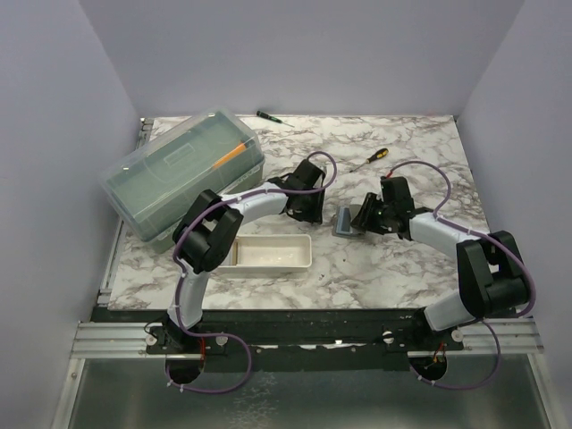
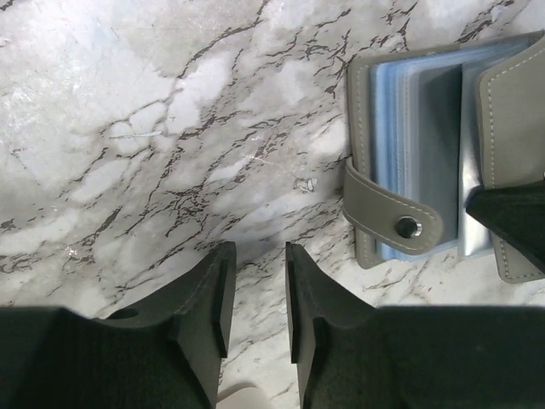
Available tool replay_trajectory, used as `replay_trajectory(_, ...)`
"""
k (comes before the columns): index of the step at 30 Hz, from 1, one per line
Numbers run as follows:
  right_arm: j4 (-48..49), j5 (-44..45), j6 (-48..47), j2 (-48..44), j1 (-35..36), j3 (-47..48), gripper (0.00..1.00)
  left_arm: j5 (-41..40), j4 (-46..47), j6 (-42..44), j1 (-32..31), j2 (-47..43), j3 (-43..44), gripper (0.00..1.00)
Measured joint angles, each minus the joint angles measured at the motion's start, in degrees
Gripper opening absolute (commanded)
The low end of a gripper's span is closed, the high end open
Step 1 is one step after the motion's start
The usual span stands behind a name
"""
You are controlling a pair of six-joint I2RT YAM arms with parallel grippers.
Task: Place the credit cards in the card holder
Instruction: Open the card holder at the center of the board.
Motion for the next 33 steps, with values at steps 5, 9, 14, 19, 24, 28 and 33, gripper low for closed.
replay_trajectory(5, 1.0, -3.2, 0.3, 0.0, -1.4, -1.5, 0.45, 0.1, -0.1, 0.5, 0.1, 0.4, 0.3, 0.46)
replay_trajectory(9, 1.0, -3.3, 0.1, 0.0, -1.4, -1.5, 0.45, 1.8, 0.1, 0.9, 0.2, 0.3, 0.8, 0.57)
replay_trajectory(14, 1.1, -3.7, -0.3, 0.0, -1.4, -1.5, 0.45, 3.4, 1.2, 0.8, 0.1, -0.3, 0.8, 0.7)
replay_trajectory(19, 1.0, -4.0, -0.8, 0.0, -1.4, -1.3, 0.45, 1.0, 4.2, -0.3, -1.4, -1.9, 0.4, 0.79)
replay_trajectory(24, 1.0, -4.0, -0.8, 0.0, -1.4, -0.9, 0.45, -2.9, 5.3, -1.0, -4.3, -2.0, 0.7, 0.79)
replay_trajectory(28, 1.1, -4.4, -0.8, 0.0, -1.4, -0.5, 0.45, -6.4, 5.0, -0.7, -6.2, -1.2, 2.1, 0.73)
replay_trajectory(33, 1.1, -4.9, -0.8, 0.0, -1.4, -0.5, 0.45, -12.1, 3.9, 0.5, -7.0, 1.2, 4.8, 0.61)
